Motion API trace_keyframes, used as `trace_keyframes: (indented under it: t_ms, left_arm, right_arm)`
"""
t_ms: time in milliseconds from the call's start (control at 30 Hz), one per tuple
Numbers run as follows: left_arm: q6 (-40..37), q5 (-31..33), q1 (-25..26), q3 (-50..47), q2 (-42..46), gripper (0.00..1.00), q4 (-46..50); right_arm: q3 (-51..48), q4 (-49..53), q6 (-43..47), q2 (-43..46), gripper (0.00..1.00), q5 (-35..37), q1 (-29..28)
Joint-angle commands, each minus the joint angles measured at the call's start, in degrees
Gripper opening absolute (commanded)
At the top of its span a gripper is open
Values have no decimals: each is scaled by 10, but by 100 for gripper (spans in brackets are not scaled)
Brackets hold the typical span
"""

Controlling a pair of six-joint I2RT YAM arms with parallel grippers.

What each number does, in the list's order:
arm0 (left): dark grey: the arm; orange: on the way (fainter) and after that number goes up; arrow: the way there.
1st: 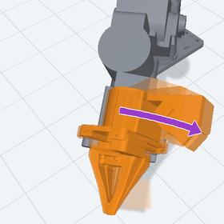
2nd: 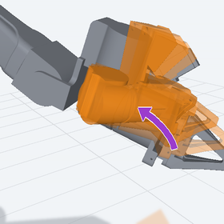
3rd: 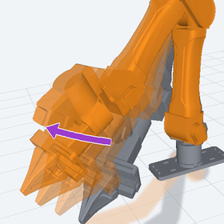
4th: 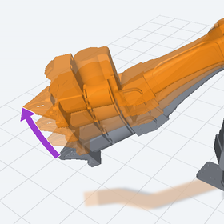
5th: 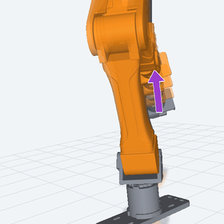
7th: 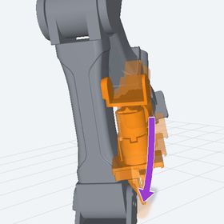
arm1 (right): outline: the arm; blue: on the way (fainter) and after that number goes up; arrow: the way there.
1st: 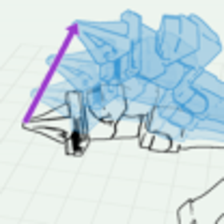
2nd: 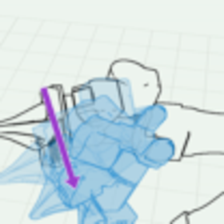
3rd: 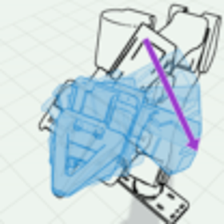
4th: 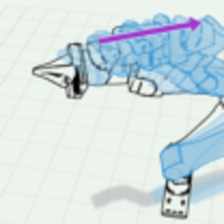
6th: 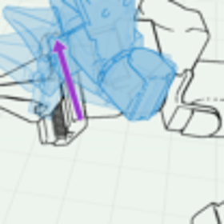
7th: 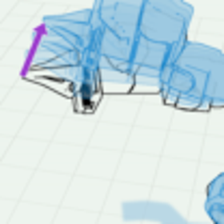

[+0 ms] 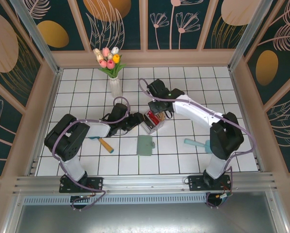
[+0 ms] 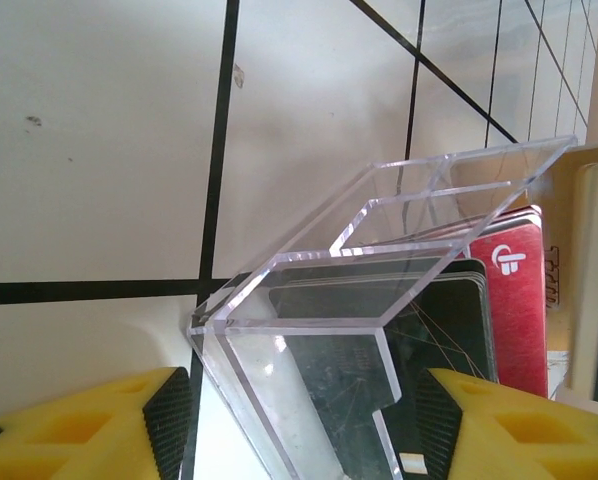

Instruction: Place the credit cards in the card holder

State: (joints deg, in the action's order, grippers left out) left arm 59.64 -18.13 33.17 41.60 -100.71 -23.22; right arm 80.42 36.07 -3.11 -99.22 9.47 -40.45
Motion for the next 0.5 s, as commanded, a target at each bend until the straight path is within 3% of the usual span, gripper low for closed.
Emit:
trace_keyframes:
  t_ms: [0, 267, 367, 467]
  left_arm:
    - [-21, 24, 0, -14, 34, 66, 47]
    - [-18, 48, 0, -32, 151, 75, 51]
    - [-13, 12, -1, -28, 176, 80, 22]
    - [29, -61, -10, -34, 181, 86, -68]
  right_arm:
    - [7, 12, -69, 37, 0, -10, 1]
    - [-30, -39, -215, 103, 0, -57, 14]
    - [-56, -79, -256, 131, 0, -128, 31]
    - [-90, -126, -269, 162, 0, -206, 51]
